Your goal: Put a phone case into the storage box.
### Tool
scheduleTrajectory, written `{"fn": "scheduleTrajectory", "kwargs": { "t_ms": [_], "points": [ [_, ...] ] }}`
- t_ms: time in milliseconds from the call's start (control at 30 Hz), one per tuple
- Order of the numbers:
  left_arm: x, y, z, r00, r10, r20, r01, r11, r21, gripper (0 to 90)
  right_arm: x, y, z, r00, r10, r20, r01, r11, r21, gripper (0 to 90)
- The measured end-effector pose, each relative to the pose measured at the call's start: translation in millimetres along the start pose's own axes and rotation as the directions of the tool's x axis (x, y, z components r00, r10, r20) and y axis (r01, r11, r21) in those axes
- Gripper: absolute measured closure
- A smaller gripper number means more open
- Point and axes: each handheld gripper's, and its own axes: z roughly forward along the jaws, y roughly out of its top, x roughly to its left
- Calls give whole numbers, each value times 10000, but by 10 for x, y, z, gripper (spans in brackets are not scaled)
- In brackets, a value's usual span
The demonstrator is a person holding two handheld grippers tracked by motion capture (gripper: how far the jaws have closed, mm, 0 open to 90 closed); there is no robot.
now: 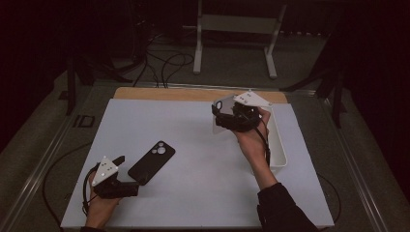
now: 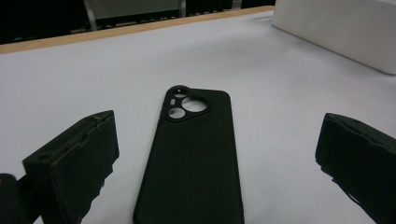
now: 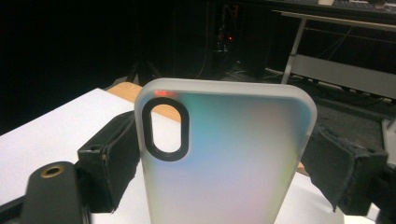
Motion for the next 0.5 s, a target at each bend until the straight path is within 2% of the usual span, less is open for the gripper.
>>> {"fn": "scheduleTrajectory", "kwargs": {
  "t_ms": [333, 500],
  "points": [
    [-8, 2, 0, 10000, 2, 32, -2, 10000, -15, 0, -169, 31, 33, 9989, 174, 443, -177, 9998, 63, 167],
    [-12, 2, -1, 10000, 4, 21, -4, 10000, -22, 0, -258, 43, 46, 9972, 499, 562, -500, 9987, 8, 167]
  ]
}}
